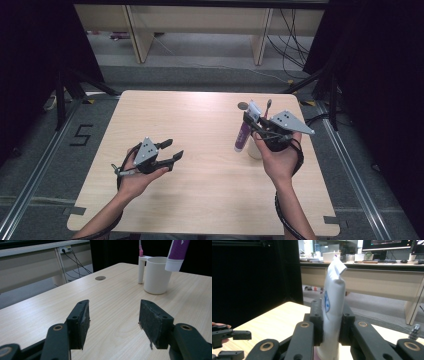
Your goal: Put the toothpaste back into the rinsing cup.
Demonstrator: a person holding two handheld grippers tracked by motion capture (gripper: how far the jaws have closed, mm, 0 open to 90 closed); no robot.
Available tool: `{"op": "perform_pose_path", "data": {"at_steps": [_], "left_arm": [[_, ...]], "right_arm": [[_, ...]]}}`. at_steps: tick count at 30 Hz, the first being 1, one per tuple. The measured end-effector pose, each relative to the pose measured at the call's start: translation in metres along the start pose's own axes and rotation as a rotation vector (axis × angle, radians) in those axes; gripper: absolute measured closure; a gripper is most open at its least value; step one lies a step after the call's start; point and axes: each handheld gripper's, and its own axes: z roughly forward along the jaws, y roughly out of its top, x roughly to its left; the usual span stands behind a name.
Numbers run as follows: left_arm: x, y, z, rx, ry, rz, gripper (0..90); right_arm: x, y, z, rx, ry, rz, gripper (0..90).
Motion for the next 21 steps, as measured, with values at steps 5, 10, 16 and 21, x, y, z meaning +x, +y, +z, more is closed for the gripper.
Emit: {"op": "perform_pose_path", "data": {"at_steps": [5,10,16,21], "left_arm": [[0.003,-0.002,-0.003,-0.007,0.013,-0.012,41.6],[0.007,-0.005,-0.006,-0.007,0.026,-0.019,41.3],[0.009,-0.008,-0.008,-0.007,0.039,-0.023,41.1],[0.012,-0.010,-0.010,-0.012,0.050,-0.028,41.0]], "right_arm": [[-0.004,0.002,-0.002,-0.006,-0.020,0.000,78.1],[-0.009,0.006,-0.004,-0.005,-0.035,0.005,78.1],[-0.015,0.010,-0.006,-0.010,-0.051,-0.002,78.1],[-0.022,0.013,-0.006,-0.010,-0.076,-0.005,78.1]]}}
